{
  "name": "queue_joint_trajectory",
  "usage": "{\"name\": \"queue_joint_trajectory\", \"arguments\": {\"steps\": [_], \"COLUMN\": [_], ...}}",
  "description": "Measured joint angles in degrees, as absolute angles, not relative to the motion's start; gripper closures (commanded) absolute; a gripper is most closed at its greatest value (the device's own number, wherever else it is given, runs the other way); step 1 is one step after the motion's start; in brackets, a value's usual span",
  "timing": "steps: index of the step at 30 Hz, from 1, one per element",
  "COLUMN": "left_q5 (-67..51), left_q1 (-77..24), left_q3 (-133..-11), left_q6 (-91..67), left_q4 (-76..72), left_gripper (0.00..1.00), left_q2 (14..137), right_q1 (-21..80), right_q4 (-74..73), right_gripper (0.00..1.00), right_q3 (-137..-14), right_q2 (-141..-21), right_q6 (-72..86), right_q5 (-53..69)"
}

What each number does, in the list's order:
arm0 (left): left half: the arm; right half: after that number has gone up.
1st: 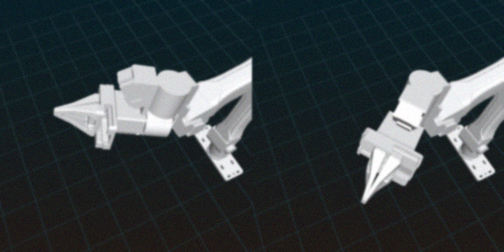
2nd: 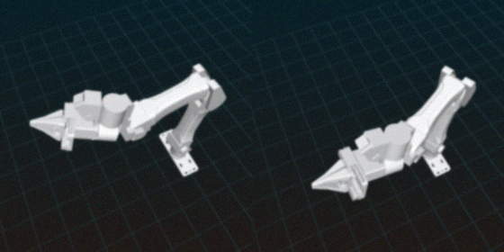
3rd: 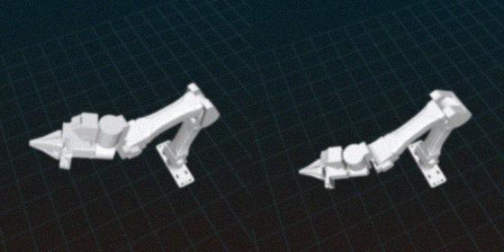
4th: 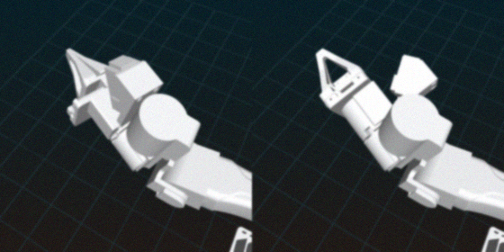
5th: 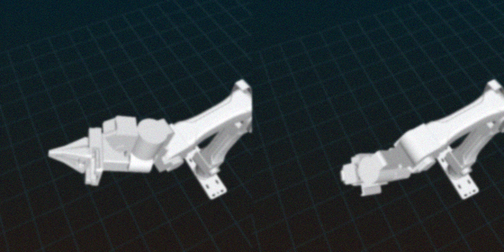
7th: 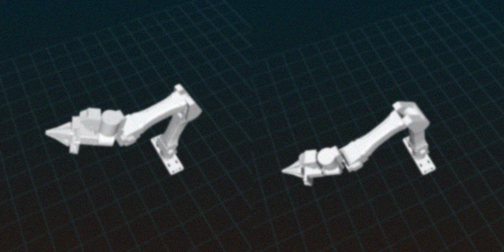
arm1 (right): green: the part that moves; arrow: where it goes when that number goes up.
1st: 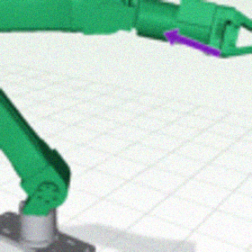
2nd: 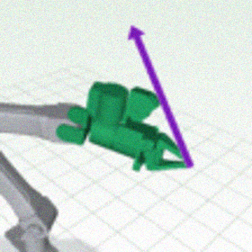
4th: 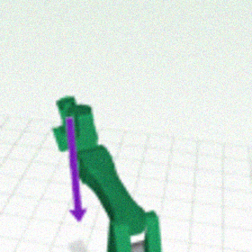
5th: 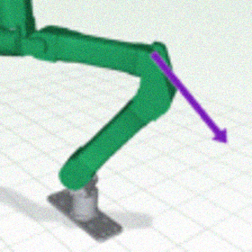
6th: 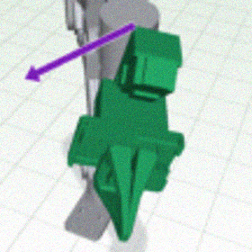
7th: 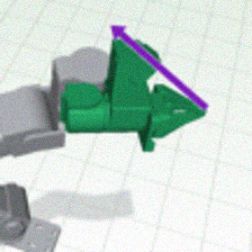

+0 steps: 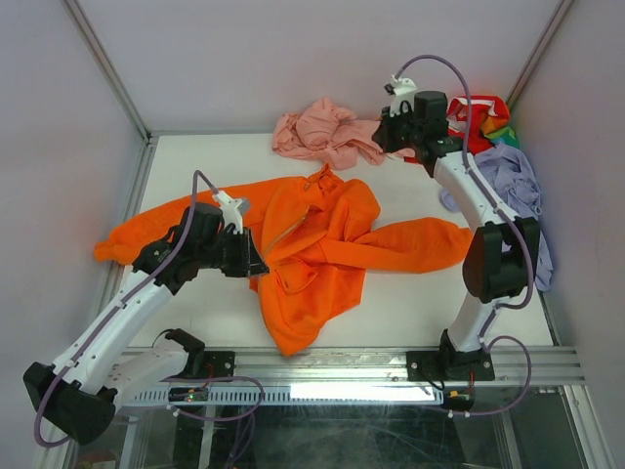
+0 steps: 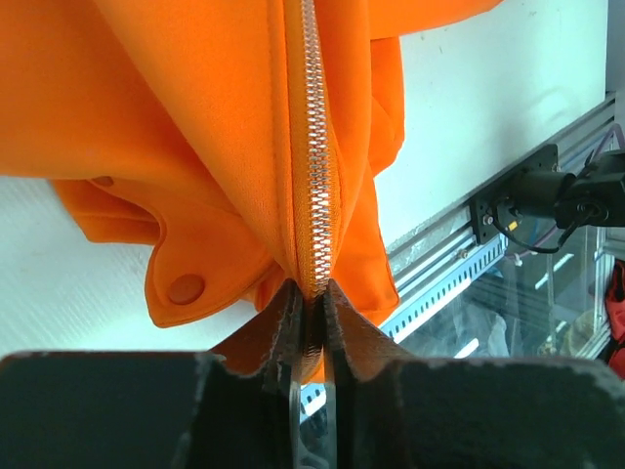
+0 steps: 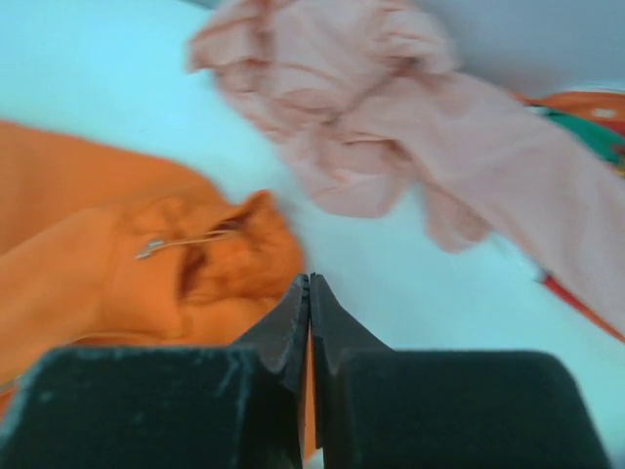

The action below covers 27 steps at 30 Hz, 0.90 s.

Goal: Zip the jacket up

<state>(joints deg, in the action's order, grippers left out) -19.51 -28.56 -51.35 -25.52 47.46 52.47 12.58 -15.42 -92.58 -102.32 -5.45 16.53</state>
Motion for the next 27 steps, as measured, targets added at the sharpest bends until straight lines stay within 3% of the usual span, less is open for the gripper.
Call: {"name": "queue_joint_trajectory", "arguments": {"steps": [3,7,15,27], "left_q5": [-19.40,-17.76,-13.02,-15.84], "left_q1": [-28.56,-28.56,-28.08,-28.03], "left_q3": [-51.35,-52.77,-69.06,-80.34], "left_q6": [-25.87,-26.41,-26.04,-23.14], "left_q4": [48.38,50.37,51.51,44.34], "left_gripper": [0.64,0.46,0.40,0.42], "left_q2": [53.15,55.29,66.19,95.66], "right_q1": [15.81,21.96,27.38,25.56], "right_q4": [-15.81,-13.80,-14.92,-16.84], "right_gripper": [0.72,0.62,0.53,0.47], "right_q3": [-91.50,-82.83,-75.55,-63.35], "right_q2": [-102.13,-99.88,-99.81,-99.59], "right_q6": [-4.01,-0.97,1.04,5.13], "right_q5": [23.14,30.35,32.05,15.46]}}
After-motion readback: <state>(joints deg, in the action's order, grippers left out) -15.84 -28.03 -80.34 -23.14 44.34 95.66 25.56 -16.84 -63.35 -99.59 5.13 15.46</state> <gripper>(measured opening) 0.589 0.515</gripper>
